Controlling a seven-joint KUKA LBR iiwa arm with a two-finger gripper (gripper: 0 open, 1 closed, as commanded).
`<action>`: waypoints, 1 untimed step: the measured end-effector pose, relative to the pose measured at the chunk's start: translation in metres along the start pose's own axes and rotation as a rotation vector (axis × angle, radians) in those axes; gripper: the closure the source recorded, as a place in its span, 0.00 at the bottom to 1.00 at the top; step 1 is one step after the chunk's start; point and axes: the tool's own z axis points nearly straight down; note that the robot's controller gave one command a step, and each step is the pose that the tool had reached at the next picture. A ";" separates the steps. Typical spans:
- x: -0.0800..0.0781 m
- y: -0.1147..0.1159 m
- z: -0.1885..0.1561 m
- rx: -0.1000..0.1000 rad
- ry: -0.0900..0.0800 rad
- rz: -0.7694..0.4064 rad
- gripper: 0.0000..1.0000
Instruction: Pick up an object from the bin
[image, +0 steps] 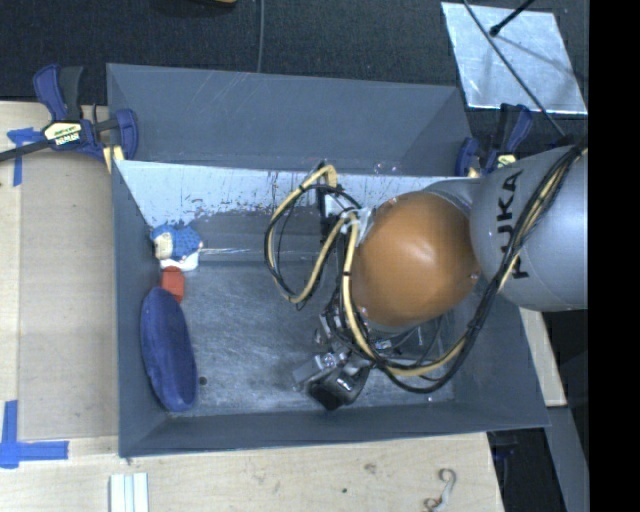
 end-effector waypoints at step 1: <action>0.026 -0.056 0.009 -0.012 -0.006 -0.448 0.00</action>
Offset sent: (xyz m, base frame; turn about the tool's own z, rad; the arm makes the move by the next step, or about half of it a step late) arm 0.0624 -0.0130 -0.0084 -0.4507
